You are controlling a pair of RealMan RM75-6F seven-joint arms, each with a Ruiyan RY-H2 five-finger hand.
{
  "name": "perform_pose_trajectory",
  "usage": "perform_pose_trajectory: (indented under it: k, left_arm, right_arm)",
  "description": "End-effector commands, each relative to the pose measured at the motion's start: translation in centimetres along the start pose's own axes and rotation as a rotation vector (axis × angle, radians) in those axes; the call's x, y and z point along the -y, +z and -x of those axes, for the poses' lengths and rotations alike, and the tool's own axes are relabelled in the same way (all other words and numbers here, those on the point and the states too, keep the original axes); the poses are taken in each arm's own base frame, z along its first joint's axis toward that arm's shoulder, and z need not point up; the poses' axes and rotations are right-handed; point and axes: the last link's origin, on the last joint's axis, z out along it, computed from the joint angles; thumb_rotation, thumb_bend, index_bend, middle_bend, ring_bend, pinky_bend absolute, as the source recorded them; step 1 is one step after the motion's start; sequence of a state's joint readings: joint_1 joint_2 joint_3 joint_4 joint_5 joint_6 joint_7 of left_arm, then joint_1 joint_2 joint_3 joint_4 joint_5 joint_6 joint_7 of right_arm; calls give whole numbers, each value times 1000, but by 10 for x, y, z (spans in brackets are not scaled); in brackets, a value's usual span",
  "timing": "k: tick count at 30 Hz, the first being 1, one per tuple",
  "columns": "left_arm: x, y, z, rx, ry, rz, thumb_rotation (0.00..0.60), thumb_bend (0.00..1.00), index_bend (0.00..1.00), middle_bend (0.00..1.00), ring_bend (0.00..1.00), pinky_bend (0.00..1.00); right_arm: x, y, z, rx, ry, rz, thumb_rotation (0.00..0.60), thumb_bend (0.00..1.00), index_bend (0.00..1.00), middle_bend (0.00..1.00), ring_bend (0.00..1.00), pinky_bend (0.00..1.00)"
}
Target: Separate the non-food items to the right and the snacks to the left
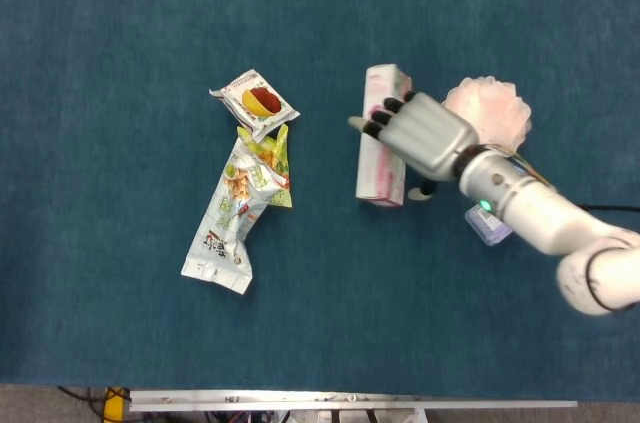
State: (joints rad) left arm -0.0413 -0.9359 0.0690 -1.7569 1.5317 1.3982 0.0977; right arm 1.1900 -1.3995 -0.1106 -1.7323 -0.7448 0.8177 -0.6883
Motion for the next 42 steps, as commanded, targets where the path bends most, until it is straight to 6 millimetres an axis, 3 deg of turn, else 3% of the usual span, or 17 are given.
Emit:
perform_pose_trajectory:
  k: [1,8,13,16,24,33,42]
  left_arm:
    - [-1,0,0,-1,1,6,600,229,0,14,0,27]
    - [2,-1,0,0,0,-8,600,229,0,14,0,28]
    - [2,-1,2,3,-3,-6,600,229,0,14,0,28]
    - [4,-3,2,4,-2,-16,600,228,0,14,0,28]
    - [10,-8,0,5,-3,-45,600,229,0,14,0,27]
    - [8,-5,3,11,-6,-38,600,228,0,14,0,28]
    - [8,-7,2,5,-8,-37,600,229,0,14,0,28]
  right_arm:
    - [-9,-14,8,12,9,14,484,0,30,270,178,291]
    - [-24,-34,-2,-71,75,32,485,0,30,279,178,291]
    - [-16,-23,-6,-86,44,-15,484,0,30,270,177,290]
    - [-11,-13,-5,-88,-7,-36,493,0,11,208,143,291]
    - [-8,-1,-2,-88,-78,-48,598,0,0,122,90,291]
    - [-15,-2,6,-56,-115,-35,600,0,0,118,89,291]
    - [0,17,11,-44,-146,-43,600,0,0,131,89,291]
